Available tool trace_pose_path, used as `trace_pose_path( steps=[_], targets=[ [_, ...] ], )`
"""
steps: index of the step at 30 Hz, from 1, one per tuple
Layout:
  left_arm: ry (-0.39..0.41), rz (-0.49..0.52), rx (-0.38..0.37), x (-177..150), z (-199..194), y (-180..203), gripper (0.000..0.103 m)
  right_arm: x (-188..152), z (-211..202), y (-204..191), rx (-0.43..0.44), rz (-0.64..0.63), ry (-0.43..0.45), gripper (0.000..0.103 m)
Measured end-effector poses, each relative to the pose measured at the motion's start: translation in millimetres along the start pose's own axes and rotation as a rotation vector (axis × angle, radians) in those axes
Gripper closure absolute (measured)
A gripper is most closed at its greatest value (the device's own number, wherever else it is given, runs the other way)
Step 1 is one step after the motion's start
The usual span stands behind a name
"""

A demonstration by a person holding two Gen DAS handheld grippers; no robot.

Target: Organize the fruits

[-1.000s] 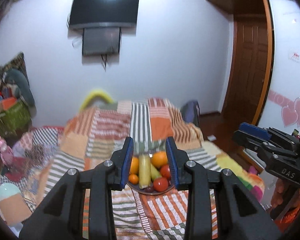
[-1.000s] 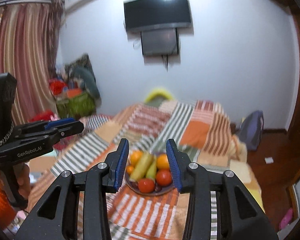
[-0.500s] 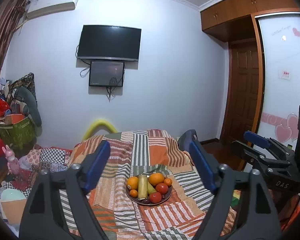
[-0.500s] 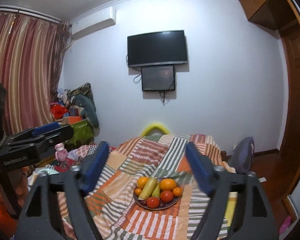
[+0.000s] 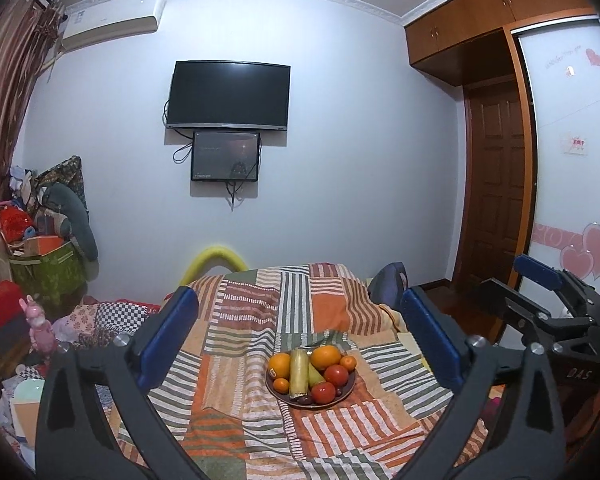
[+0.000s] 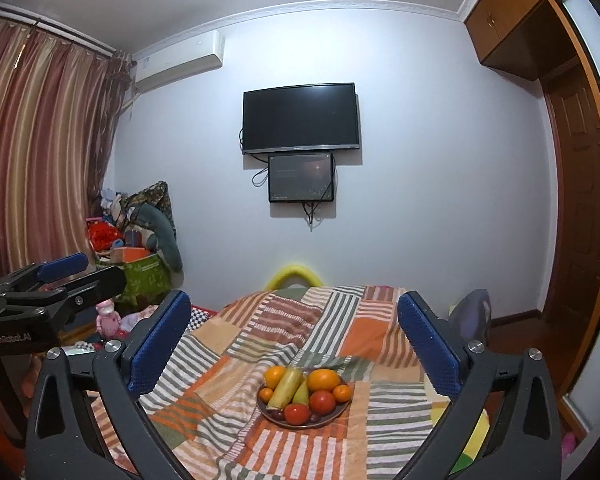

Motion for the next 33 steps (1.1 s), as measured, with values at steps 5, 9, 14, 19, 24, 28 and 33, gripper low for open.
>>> trace_pose_path(
  steps=[5, 9, 14, 19, 24, 28, 33],
  targets=[
    [0.000, 0.009, 0.005, -3.4, -1.3, 0.7, 0.000, -3.7, -2.0, 3.1, -0.002, 0.005, -0.010, 0.000],
    [-0.001, 0.009, 0.009, -4.4, -1.3, 1.1, 0.000, -3.2, -1.3, 4.0, 0.002, 0.009, -0.017, 0.000],
    [-0.007, 0.006, 0.008, -5.7, -0.9, 0.4, 0.000, -2.9, -3.2, 4.0, -0.001, 0.005, -0.019, 0.000],
    [-0.008, 0.008, 0.019, -5.9, 0.8, 0.2, 0.000, -3.5, -3.9, 3.5, -0.003, 0.008, -0.020, 0.000],
    [-0.008, 0.009, 0.024, -6.4, 0.6, 0.5, 0.000, -3.9, -4.6, 4.3, -0.011, 0.004, -0.023, 0.000],
    [-0.005, 0.014, 0.032, -6.3, 1.7, 0.1, 0.000, -4.0, -5.4, 5.7, -0.013, 0.008, -0.027, 0.000],
    [-0.011, 0.019, 0.031, -7.8, 3.5, 1.2, 0.000, -3.3, -5.9, 7.6, -0.010, 0.015, -0.030, 0.000]
  ],
)
Point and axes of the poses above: each gripper's, at about its wrist camera, not at the fingertips, and z roughly the way its jaws point, y to its right, x to its top, the point moved 1 cm from there along z, roughly the way its jaws point, and after that the axes turned 5 degrees about z, right-handed, at the moved point
